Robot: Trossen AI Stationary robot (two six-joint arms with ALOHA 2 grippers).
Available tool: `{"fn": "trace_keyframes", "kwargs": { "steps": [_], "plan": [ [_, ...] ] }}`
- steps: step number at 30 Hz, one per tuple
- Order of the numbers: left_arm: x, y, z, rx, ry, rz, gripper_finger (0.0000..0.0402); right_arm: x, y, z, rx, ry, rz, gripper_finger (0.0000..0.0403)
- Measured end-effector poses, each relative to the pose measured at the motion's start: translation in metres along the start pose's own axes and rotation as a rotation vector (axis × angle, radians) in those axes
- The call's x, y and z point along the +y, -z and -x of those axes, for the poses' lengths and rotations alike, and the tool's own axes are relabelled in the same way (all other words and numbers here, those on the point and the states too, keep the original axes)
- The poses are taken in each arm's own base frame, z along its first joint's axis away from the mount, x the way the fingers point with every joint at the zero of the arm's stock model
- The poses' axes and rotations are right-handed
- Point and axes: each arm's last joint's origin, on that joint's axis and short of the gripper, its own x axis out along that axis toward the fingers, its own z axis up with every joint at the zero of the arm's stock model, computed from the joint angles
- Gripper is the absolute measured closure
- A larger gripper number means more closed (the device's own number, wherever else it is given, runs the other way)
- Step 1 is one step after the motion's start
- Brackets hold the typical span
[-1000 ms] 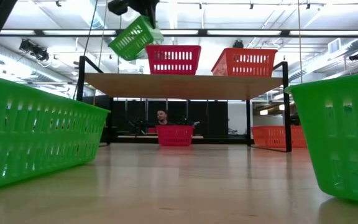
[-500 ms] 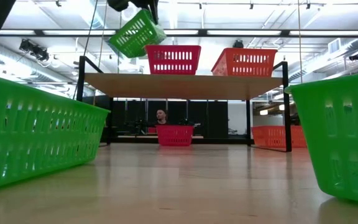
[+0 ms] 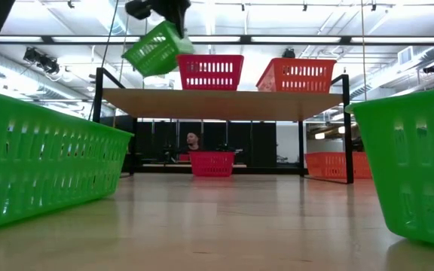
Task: Stack baskets on shelf by color
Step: Put the top green bin into the shelf
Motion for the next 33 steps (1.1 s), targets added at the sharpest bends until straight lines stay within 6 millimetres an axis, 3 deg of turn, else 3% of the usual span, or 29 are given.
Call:
{"fn": "trace_keyframes", "kwargs": {
  "steps": [9, 17, 23, 33],
  "plan": [
    [0.019, 0.02, -0.001, 0.068, -0.045, 0.024, 0.0392, 0.0, 0.0, 0.001, -0.003, 0.01, -0.005, 0.0212],
    [0.027, 0.015, -0.017, 0.048, -0.126, 0.071, 0.0379, 0.0, -0.001, -0.001, 0.001, 0.011, -0.001, 0.0212],
    [0.026, 0.017, -0.02, 0.153, -0.085, 0.101, 0.0354, 0.0, -0.001, -0.001, 0.003, 0.008, -0.033, 0.0212],
    [0.021, 0.016, -0.021, 0.131, -0.039, 0.131, 0.0366, 0.0, -0.001, -0.001, 0.003, 0.008, -0.049, 0.0212]
  ]
}}
